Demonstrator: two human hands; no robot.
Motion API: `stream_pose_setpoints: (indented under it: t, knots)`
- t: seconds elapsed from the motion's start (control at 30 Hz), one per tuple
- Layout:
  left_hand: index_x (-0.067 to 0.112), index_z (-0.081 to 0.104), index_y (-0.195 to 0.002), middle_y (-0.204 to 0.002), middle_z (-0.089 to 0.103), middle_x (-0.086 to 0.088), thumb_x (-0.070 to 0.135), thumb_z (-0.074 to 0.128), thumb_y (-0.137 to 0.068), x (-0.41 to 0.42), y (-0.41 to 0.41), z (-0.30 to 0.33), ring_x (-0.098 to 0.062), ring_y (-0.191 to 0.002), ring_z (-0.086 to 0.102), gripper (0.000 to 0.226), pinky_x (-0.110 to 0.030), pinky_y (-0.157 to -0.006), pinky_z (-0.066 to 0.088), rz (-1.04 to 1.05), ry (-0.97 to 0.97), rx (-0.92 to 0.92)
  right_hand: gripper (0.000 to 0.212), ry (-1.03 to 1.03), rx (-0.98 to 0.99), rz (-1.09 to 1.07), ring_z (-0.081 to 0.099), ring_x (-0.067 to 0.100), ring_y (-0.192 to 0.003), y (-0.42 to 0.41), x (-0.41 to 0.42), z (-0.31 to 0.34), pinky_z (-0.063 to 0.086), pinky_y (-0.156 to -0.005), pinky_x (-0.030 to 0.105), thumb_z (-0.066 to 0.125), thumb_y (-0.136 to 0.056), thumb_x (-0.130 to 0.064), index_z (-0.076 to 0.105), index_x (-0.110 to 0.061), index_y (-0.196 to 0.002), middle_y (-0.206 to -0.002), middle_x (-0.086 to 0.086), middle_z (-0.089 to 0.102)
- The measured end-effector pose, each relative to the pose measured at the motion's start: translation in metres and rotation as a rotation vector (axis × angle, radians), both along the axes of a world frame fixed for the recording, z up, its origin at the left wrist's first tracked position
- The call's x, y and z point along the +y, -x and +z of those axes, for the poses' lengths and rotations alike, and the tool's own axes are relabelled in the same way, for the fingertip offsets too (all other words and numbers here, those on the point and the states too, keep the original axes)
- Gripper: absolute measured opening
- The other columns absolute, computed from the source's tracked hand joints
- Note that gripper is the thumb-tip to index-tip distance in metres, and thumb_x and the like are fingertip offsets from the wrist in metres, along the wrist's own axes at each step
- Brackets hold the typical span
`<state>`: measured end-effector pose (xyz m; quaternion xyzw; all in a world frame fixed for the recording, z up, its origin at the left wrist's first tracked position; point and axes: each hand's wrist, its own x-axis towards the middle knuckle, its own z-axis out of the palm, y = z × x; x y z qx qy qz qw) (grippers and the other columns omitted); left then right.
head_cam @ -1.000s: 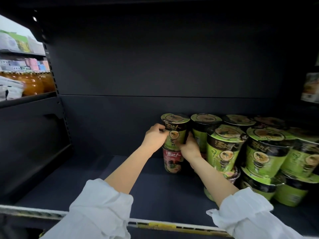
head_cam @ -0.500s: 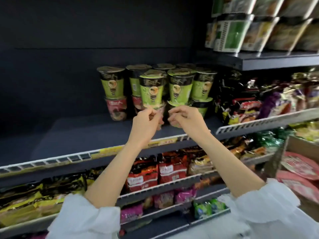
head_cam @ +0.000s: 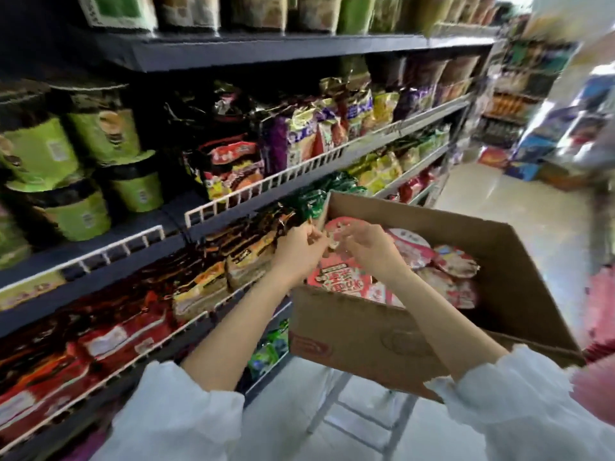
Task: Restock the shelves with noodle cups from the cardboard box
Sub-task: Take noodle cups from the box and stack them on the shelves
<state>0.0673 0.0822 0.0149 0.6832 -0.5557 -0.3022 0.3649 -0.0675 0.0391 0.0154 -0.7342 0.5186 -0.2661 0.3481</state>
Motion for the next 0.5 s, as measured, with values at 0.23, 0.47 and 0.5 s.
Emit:
stream_pose_setpoints:
  t: [0.23, 0.47, 0.5]
  knots:
    - [0.006, 0.065, -0.107, -0.111, 0.066, -0.012, 0.018, 0.054, -0.091, -0.118, 0.14, -0.045, -0.027, -0.106, 0.059, 0.023, -0.029, -0.083, 0.043, -0.145, -0.198, -0.119, 0.028, -0.143, 0.261, -0.056, 0.059, 0.021, -0.094, 0.145, -0.117, -0.061, 0.049, -0.08, 0.03, 0.061, -0.089, -0.016, 0.063, -0.004, -0.114, -0.105, 0.012, 0.066]
    - [-0.003, 0.052, -0.113, -0.117, 0.056, -0.018, 0.036, 0.055, -0.092, -0.178, 0.232, -0.09, -0.033, -0.11, 0.052, 0.044, -0.039, -0.087, 0.043, -0.335, -0.481, -0.342, 0.068, -0.401, 0.503, -0.228, 0.036, 0.039, -0.13, 0.228, -0.18, -0.116, 0.035, -0.106, 0.041, 0.059, -0.089, -0.036, 0.029, -0.007, -0.142, -0.142, 0.023, 0.037]
    - [-0.006, 0.047, -0.125, -0.131, 0.049, -0.021, 0.04, 0.055, -0.09, -0.181, 0.24, -0.097, -0.036, -0.12, 0.048, 0.058, -0.04, -0.094, 0.042, -0.351, -0.53, -0.399, 0.068, -0.419, 0.556, -0.205, 0.033, 0.039, -0.132, 0.231, -0.182, -0.123, 0.031, -0.109, 0.041, 0.056, -0.09, -0.04, 0.03, -0.006, -0.142, -0.143, 0.023, 0.036]
